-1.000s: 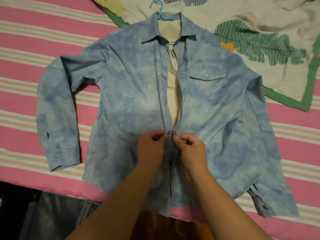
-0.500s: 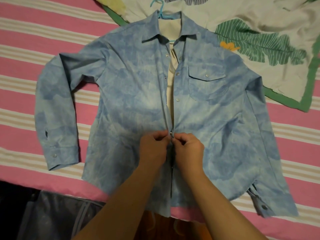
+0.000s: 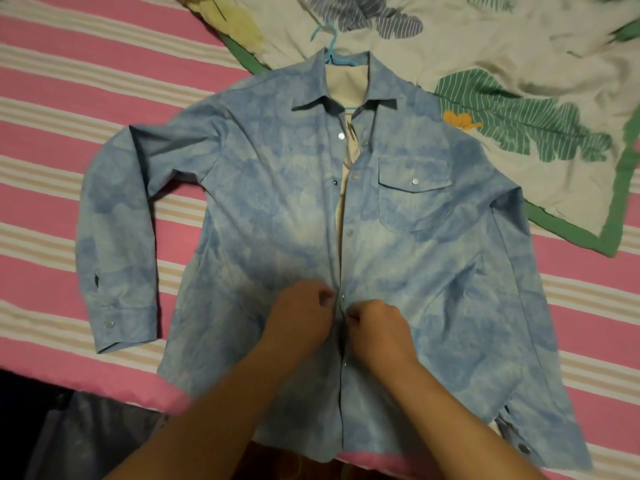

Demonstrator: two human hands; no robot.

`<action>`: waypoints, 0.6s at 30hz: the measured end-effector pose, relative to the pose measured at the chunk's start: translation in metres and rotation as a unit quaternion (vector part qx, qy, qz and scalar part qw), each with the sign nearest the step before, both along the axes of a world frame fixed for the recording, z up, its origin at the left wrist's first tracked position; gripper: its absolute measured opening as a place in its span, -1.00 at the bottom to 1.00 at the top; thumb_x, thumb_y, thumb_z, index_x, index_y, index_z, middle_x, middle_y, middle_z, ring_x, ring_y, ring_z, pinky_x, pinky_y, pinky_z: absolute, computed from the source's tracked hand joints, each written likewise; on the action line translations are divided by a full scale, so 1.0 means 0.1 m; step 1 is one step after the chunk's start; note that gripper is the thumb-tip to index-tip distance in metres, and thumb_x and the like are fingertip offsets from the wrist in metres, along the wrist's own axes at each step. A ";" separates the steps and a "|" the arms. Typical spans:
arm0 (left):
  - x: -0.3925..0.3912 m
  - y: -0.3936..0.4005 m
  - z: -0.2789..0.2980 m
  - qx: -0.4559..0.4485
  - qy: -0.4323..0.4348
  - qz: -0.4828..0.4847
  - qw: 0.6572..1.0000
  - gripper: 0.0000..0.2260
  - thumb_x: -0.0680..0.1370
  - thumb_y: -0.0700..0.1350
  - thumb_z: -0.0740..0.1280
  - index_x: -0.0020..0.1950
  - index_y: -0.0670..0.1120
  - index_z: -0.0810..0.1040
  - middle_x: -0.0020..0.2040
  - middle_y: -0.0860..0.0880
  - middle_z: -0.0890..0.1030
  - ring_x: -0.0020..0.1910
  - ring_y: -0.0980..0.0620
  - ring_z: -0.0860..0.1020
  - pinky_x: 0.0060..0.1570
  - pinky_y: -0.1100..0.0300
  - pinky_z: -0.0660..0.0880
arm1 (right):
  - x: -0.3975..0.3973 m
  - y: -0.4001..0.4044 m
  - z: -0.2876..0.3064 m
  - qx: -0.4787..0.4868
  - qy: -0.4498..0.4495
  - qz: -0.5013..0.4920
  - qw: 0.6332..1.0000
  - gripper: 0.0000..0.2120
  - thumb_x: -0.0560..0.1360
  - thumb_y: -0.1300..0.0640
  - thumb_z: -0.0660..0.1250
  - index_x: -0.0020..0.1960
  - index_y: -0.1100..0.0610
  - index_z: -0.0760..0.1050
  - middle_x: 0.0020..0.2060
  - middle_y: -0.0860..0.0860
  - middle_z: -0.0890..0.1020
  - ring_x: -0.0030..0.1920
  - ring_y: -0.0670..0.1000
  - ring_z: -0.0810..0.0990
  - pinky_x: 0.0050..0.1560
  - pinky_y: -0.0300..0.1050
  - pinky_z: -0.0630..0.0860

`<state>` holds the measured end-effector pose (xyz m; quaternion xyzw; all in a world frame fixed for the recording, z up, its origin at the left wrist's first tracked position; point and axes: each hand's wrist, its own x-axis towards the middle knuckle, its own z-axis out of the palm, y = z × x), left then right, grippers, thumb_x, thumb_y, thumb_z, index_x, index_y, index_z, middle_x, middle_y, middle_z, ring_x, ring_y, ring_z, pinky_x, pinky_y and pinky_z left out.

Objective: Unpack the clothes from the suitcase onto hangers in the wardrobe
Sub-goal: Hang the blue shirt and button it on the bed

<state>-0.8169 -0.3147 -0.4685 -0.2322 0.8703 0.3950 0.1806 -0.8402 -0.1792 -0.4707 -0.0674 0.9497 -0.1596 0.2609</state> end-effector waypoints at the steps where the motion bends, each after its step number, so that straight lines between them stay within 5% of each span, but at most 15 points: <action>1: -0.09 -0.04 0.03 -0.029 0.032 0.013 0.999 -0.85 0.58 -0.15 0.32 0.07 -0.07 0.68 0.00 -0.07 0.69 0.02 -0.07 0.62 0.08 0.10 0.51 | -0.08 -0.04 0.04 0.001 0.008 -0.007 1.000 -0.83 0.54 0.13 0.26 -0.11 0.13 0.61 -0.08 0.13 0.65 0.00 0.20 0.61 -0.15 -0.08 0.37; 5: -0.66 -0.11 -0.03 -0.003 0.092 0.180 0.979 -0.93 0.61 -0.16 0.26 -0.04 -0.10 0.52 -0.11 -0.09 0.60 -0.07 -0.11 0.55 -0.13 0.16 0.35 | -0.69 -0.29 -0.02 -0.169 0.164 -0.078 0.969 -0.87 0.56 0.18 0.28 0.08 0.15 0.54 0.01 0.09 0.55 0.03 0.13 0.53 0.02 -0.04 0.40; 8: -0.96 -0.07 -0.36 0.025 0.005 0.198 0.980 -0.72 0.64 0.03 0.25 0.05 -0.20 0.49 0.03 -0.20 0.60 0.05 -0.19 0.55 0.02 0.04 0.44 | -1.00 -0.39 -0.31 -0.136 0.055 -0.061 0.987 -0.70 0.55 0.00 0.34 0.18 0.15 0.45 0.11 0.10 0.51 0.13 0.12 0.50 0.12 -0.01 0.42; 11: -1.03 -0.01 -0.63 0.014 -0.017 0.184 0.983 -0.62 0.58 0.18 0.29 -0.04 -0.15 0.53 -0.01 -0.19 0.58 -0.02 -0.21 0.57 0.01 -0.05 0.52 | -1.03 -0.40 -0.57 -0.083 0.062 -0.051 0.993 -0.63 0.57 -0.05 0.31 0.20 0.23 0.43 0.13 0.18 0.49 0.17 0.22 0.47 0.17 0.07 0.42; 14: -1.01 -0.03 -0.77 0.023 0.013 0.194 0.981 -0.70 0.60 0.05 0.31 -0.31 -0.01 0.50 -0.11 -0.18 0.60 -0.12 -0.18 0.59 -0.16 0.05 0.48 | -1.10 -0.36 -0.61 -0.118 0.027 -0.067 0.990 -0.67 0.49 0.08 0.40 0.19 0.20 0.47 0.08 0.12 0.53 0.12 0.15 0.49 0.16 0.04 0.47; 18: -0.94 -0.01 -0.79 0.041 0.052 0.251 0.966 -0.72 0.63 -0.10 0.27 -0.23 -0.16 0.60 -0.16 -0.20 0.63 -0.17 -0.11 0.58 -0.22 0.14 0.37 | -1.11 -0.20 -0.54 -0.171 0.002 -0.112 0.979 -0.82 0.46 0.28 0.36 0.00 0.09 0.62 -0.17 -0.02 0.64 -0.11 0.00 0.58 -0.08 -0.19 0.47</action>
